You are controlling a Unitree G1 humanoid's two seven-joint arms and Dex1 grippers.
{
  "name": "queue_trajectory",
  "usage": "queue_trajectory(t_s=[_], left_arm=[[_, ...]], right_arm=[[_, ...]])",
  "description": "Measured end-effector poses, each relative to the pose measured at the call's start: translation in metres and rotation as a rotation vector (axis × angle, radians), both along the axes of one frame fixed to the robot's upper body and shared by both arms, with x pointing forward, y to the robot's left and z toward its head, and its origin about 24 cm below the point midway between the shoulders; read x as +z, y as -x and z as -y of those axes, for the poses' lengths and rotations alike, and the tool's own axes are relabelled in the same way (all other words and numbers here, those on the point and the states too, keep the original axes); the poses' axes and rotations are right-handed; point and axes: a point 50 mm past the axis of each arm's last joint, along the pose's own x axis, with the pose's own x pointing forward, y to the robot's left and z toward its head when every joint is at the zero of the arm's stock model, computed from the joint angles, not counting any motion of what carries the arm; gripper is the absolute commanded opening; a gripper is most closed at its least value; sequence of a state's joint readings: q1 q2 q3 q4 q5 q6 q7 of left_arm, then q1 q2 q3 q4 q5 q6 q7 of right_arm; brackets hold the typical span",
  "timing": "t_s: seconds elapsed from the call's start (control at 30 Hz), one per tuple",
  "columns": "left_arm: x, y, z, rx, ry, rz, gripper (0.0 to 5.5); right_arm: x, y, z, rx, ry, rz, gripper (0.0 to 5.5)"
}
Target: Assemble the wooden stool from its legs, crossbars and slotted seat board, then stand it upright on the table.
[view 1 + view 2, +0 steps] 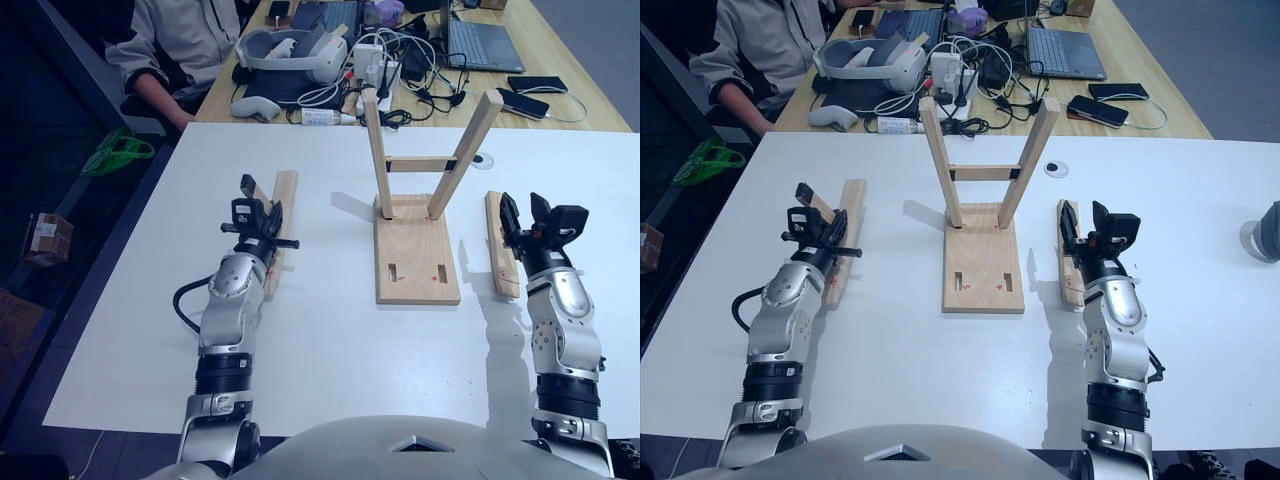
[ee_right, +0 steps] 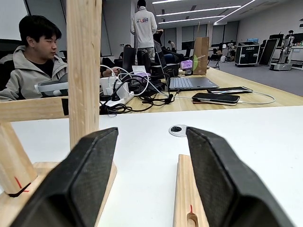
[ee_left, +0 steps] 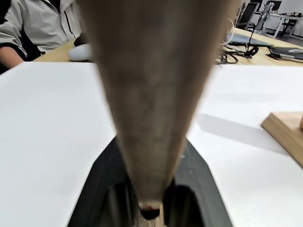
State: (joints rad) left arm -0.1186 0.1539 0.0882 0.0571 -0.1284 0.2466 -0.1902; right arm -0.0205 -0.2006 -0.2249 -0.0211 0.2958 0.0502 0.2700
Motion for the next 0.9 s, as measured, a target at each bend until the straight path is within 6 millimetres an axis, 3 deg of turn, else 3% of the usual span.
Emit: queue_trajectory(t_s=[0.23, 0.9], left_arm=[[-0.015, 0.006, -0.001, -0.017, -0.011, -0.038, 0.59], [-0.011, 0.004, -0.009, 0.033, 0.007, -0.019, 0.59]], right_arm=[[-0.021, 0.006, 0.010, -0.029, -0.010, -0.047, 2.70], [-0.029, 0.003, 0.002, -0.094, 0.020, -0.072, 2.70]])
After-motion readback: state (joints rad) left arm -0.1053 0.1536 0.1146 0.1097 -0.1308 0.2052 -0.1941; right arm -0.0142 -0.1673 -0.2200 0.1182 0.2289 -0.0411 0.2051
